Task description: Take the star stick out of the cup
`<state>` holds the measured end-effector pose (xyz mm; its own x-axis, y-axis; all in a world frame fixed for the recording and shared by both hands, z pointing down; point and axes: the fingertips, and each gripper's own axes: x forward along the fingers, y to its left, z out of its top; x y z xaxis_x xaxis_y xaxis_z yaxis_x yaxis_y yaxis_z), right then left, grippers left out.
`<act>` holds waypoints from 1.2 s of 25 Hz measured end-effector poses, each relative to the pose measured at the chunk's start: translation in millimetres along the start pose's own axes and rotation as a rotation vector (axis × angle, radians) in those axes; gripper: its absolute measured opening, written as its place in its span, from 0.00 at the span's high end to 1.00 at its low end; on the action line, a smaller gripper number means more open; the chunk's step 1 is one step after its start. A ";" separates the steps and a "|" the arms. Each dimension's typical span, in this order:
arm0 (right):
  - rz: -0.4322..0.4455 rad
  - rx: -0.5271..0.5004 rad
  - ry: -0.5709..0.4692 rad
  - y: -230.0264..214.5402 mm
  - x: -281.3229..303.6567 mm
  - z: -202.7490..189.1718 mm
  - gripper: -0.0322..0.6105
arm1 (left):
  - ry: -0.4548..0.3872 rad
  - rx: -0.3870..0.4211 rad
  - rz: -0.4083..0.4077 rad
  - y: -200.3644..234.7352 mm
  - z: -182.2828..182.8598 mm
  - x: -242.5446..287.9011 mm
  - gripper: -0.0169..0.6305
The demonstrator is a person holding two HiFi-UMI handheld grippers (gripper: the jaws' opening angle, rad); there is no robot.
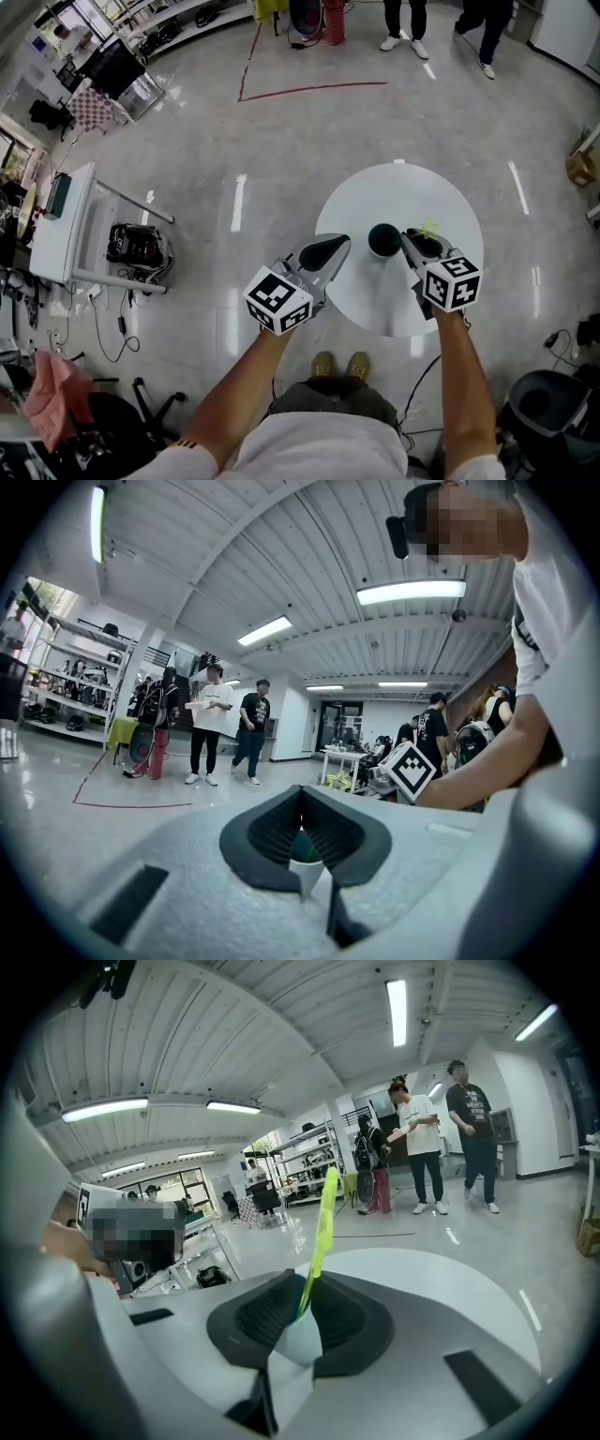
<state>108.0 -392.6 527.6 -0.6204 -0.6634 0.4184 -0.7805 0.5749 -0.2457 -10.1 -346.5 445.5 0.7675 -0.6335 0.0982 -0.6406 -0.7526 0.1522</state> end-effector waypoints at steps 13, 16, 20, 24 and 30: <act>0.013 -0.049 -0.037 15.4 -10.4 19.4 0.92 | -0.014 0.011 0.002 -2.0 6.8 -9.1 0.95; 0.020 -0.066 -0.057 22.1 -19.1 30.6 0.92 | -0.021 0.015 -0.003 -4.8 10.9 -10.6 0.95; 0.019 -0.089 -0.086 31.9 -32.3 47.5 0.92 | -0.036 0.022 -0.010 -9.4 18.9 -14.7 0.95; 0.012 -0.109 -0.117 37.3 -49.6 65.4 0.92 | -0.060 0.036 -0.021 -16.9 32.6 -14.9 0.95; 0.009 -0.135 -0.176 57.4 -73.7 86.6 0.92 | -0.103 0.064 -0.044 -25.8 52.7 -23.2 0.95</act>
<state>102.2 -352.1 406.9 -0.6405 -0.7246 0.2545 -0.7647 0.6324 -0.1241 -12.6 -321.9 387.5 0.7904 -0.6125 -0.0090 -0.6093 -0.7877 0.0910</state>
